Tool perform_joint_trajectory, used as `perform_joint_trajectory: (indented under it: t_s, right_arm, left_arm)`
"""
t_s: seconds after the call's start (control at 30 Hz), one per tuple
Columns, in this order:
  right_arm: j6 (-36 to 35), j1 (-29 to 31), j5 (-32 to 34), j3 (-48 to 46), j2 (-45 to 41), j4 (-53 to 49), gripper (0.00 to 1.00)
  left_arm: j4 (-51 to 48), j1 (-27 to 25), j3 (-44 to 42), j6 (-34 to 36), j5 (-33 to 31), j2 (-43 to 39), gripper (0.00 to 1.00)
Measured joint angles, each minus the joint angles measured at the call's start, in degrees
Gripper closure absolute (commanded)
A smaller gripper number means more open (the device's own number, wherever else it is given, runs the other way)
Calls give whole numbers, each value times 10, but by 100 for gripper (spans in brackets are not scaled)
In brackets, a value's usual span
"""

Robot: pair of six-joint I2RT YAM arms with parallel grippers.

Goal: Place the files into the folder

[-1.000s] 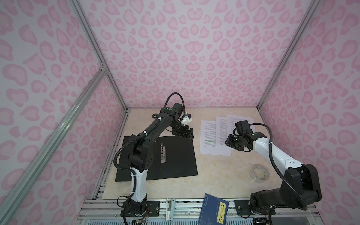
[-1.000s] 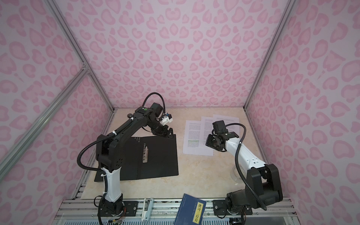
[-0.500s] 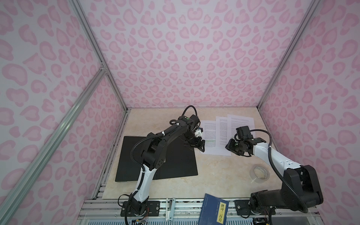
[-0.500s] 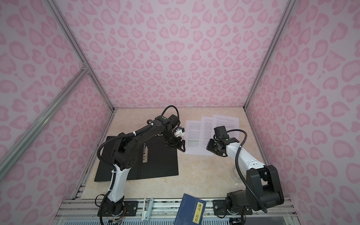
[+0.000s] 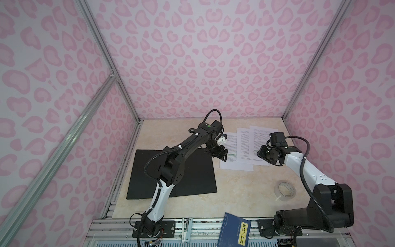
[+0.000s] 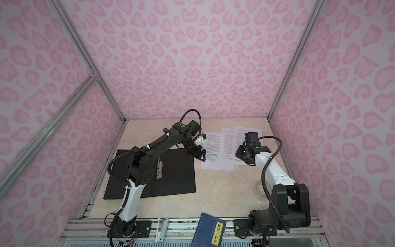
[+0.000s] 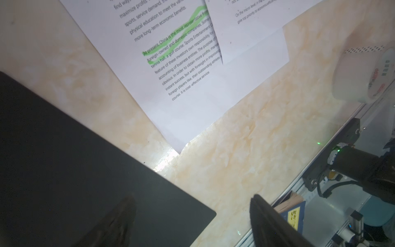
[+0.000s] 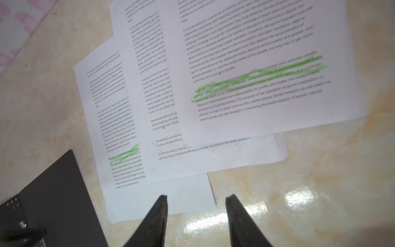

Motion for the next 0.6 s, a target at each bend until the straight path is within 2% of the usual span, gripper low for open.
perform_joint_trajectory:
  t_s: [0.1,0.27,0.6]
  right_arm:
    - [-16,-26,27,28,28,-8,49]
    - [-44,-84,35,89,103,-6,48]
    - [-115,-89,4,240,280,-8,45]
  left_arm:
    - [-3,1,-3,19,-17,-21,12]
    - [-3,17,-20,36,-43,-58,12]
    - [-3,79,-38,51,-61,-110,11]
